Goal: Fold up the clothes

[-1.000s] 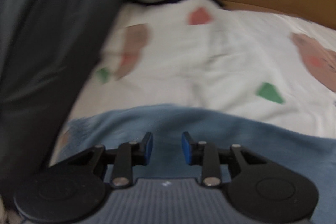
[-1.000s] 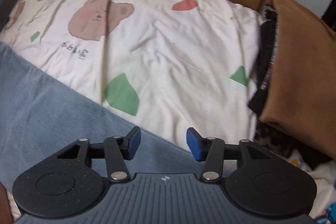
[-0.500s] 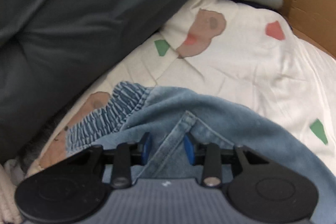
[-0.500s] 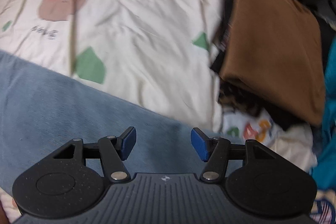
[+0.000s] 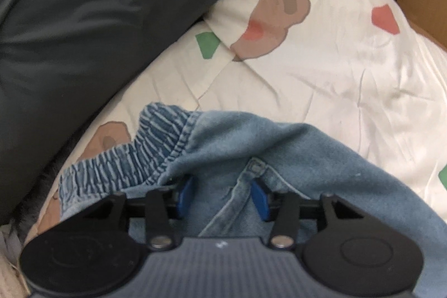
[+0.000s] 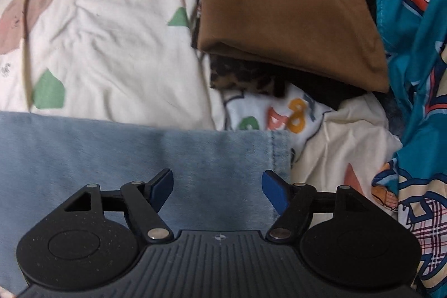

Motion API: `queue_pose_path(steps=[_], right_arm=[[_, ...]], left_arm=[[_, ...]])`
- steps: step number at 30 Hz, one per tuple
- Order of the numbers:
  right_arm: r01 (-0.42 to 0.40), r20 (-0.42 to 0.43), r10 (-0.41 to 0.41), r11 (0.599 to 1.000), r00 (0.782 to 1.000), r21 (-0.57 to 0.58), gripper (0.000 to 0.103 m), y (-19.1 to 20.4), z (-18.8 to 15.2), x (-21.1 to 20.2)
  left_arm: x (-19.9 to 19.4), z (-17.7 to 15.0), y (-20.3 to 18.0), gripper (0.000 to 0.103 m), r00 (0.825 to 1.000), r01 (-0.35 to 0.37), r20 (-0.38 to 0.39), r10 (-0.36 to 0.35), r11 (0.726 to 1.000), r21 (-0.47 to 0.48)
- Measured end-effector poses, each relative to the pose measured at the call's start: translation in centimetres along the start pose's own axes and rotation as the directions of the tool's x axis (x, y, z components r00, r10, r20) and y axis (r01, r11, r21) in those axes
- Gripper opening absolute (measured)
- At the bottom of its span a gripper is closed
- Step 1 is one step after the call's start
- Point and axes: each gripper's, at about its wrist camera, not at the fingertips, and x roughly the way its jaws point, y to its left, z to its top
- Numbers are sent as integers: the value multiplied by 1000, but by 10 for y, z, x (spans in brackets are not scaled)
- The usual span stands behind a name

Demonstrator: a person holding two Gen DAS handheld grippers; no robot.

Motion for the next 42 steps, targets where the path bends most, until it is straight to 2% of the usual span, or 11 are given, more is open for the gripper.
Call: queue_pose_path(steps=[4,6,9,13,17,24,29,33,35,36,42], right_arm=[[65,-4,-65,998,998,-15,81,-1,-2,8],[59,-6,-59,998,998,2,85,-5,-3,9],[46,-19,-46,999,999,20,86,-11,-7,9],[21,-42,-19,999,999,46,87,-17,-11,9],[31,-61,-29,999,998,41,87,-19,-16,8],[49,-83,-45,997,996,51,87,-33,-18,-1],[44,-83,-32,988,996,147,87,-65,-13,-11],[50,-60,-40,984,997,168,87,-91,-1,-21],[51,-45,-44,983,998,175,87,-104,9,-26],[47,-39,-41,982,998,183,87,-111,13,-27],[1,-17,3,978,1000,209,87,-147,44,-44]], left_arm=[[-18,2,7,44,999,36,-20,-36,999,-24],[-35,-2,12,44,999,39,-12,-40,998,-41],[-59,-8,23,43,999,36,-3,-36,998,-49],[-72,-25,33,32,999,24,-37,-27,998,-61],[-69,-43,36,15,997,17,-75,-22,998,-68],[-33,-51,37,10,993,14,-119,-23,997,-80],[-20,-50,29,5,991,-9,-132,1,998,-58],[-32,-48,24,8,992,-18,-128,9,998,-66],[-40,-50,21,26,992,-11,-129,2,998,-68],[-45,-53,19,29,991,-4,-131,-4,998,-62],[-90,-69,-2,32,988,43,-150,-46,999,-22]])
